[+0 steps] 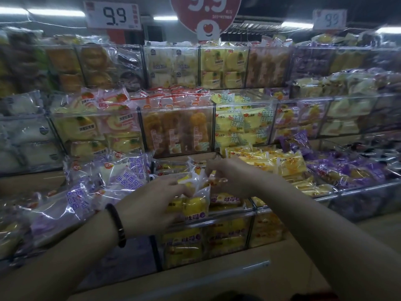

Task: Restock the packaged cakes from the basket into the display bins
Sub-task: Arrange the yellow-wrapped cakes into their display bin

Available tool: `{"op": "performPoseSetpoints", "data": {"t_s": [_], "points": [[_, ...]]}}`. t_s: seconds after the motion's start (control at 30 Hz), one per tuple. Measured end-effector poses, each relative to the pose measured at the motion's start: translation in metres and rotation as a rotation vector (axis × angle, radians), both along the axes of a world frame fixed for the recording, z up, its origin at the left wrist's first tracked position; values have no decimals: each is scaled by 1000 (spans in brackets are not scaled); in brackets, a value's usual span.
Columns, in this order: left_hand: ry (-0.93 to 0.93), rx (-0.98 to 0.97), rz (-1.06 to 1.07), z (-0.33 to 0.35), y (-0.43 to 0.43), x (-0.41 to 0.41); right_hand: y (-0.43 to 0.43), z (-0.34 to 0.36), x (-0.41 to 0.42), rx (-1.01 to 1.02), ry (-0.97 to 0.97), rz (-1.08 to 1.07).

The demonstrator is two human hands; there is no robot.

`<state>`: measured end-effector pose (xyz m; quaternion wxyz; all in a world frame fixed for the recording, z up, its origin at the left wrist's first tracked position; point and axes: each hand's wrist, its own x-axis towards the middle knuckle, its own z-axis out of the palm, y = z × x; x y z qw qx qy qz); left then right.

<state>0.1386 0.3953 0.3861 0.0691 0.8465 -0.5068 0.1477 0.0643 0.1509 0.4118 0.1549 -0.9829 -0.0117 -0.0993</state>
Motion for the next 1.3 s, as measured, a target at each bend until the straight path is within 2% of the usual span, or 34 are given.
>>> {"op": "performPoseSetpoints", "data": {"t_s": [0.1,0.23,0.3,0.37,0.47,0.6,0.7,0.87,1.13,1.3], "points": [[62,4,10,3,0,3,7,-7,5,-71,32,-17],[115,9,32,7,-2,2,3,2,-3,-41,41,0],[41,-21,53,9,-6,-3,-6,7,-17,22,-35,-21],[17,-158,12,12,-18,-19,-18,9,-36,99,-167,-53],[150,-332,-154,7,-52,-55,-40,6,-68,246,-256,-104],[413,-342,-338,-18,-110,-95,-76,-15,-119,438,-168,-135],[562,-214,-408,-49,-161,-121,-108,-45,-156,497,-87,-209],[686,145,-435,-122,-248,-149,-164,-118,-212,571,56,-371],[638,682,-484,-255,-357,-168,-235,-301,-256,653,455,-649],[624,890,-480,-347,-404,-165,-257,-411,-263,791,680,-775]]}}
